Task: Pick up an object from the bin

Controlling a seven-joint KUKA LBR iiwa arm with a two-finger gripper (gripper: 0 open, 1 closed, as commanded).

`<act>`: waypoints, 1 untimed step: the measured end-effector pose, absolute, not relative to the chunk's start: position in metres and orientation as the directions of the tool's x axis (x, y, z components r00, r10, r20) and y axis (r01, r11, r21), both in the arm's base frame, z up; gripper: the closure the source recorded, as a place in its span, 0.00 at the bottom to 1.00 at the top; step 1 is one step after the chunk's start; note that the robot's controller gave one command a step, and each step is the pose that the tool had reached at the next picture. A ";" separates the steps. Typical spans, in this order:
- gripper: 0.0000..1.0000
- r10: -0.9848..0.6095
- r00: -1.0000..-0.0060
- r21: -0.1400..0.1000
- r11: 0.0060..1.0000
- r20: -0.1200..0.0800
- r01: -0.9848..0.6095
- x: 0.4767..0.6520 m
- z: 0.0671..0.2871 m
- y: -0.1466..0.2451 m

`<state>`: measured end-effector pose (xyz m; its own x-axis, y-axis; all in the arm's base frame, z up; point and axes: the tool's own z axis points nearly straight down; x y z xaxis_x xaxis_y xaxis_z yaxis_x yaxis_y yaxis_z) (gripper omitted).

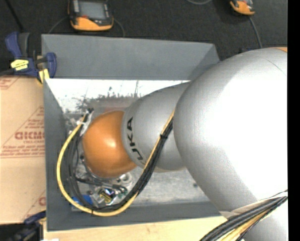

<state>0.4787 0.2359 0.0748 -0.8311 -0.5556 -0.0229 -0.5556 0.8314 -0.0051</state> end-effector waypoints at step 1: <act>1.00 -0.552 -0.834 -0.005 0.834 -0.006 -0.552 0.475 0.071 0.232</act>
Offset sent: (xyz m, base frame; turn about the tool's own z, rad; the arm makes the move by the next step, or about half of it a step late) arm 0.0000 0.0000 0.0000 0.0000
